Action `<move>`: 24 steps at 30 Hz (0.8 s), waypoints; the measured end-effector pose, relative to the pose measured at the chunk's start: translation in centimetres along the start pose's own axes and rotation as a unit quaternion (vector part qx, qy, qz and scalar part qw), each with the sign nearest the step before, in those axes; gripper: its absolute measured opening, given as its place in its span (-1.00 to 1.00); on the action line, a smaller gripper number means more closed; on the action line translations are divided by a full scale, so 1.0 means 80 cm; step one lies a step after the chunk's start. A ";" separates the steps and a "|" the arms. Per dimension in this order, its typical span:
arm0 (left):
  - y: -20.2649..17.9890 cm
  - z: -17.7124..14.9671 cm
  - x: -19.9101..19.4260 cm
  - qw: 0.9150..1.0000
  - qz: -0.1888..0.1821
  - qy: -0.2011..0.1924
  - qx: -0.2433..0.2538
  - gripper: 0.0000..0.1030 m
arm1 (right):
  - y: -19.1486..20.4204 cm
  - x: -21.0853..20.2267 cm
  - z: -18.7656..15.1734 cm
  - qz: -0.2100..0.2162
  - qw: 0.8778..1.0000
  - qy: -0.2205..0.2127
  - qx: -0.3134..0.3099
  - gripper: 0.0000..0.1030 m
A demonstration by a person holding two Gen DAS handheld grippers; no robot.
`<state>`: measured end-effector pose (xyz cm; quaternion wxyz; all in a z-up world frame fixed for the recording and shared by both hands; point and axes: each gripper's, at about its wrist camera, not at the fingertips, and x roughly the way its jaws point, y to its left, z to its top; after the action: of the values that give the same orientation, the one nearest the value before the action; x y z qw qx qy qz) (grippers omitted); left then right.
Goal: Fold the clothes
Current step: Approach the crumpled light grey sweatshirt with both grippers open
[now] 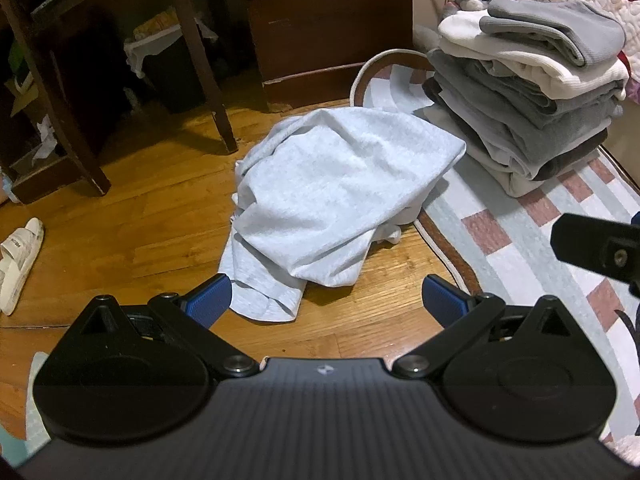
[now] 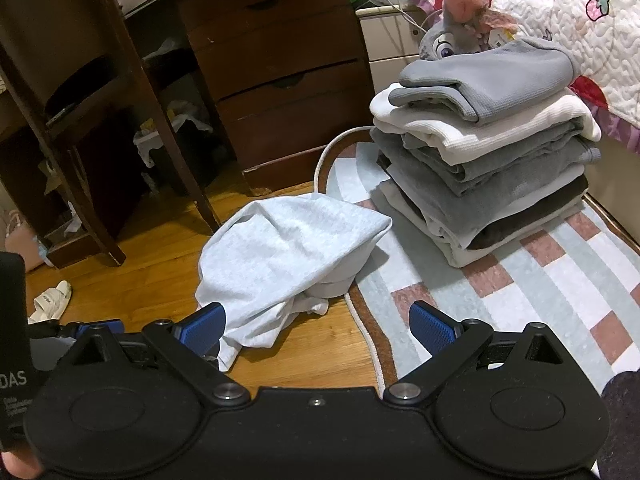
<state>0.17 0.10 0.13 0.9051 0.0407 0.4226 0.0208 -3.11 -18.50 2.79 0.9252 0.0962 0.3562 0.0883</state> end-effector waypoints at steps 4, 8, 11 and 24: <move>0.008 -0.004 -0.001 1.000 0.000 -0.014 -0.006 1.00 | 0.000 -0.001 0.000 0.002 1.000 0.002 0.000 0.95; 0.000 -0.011 0.006 1.000 0.001 -0.022 -0.014 1.00 | -0.004 0.005 -0.001 0.002 1.000 0.005 0.004 0.94; -0.002 -0.013 0.013 1.000 0.001 -0.016 -0.012 1.00 | -0.008 0.004 -0.002 0.001 1.000 0.007 0.009 0.94; -0.003 -0.015 0.015 1.000 -0.012 0.003 -0.009 1.00 | -0.012 0.005 0.002 -0.011 1.000 0.011 0.020 0.95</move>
<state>0.06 0.03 -1.57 0.9042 0.0280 0.4259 0.0141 -2.60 -19.33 2.40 0.9202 0.1094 0.3690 0.0720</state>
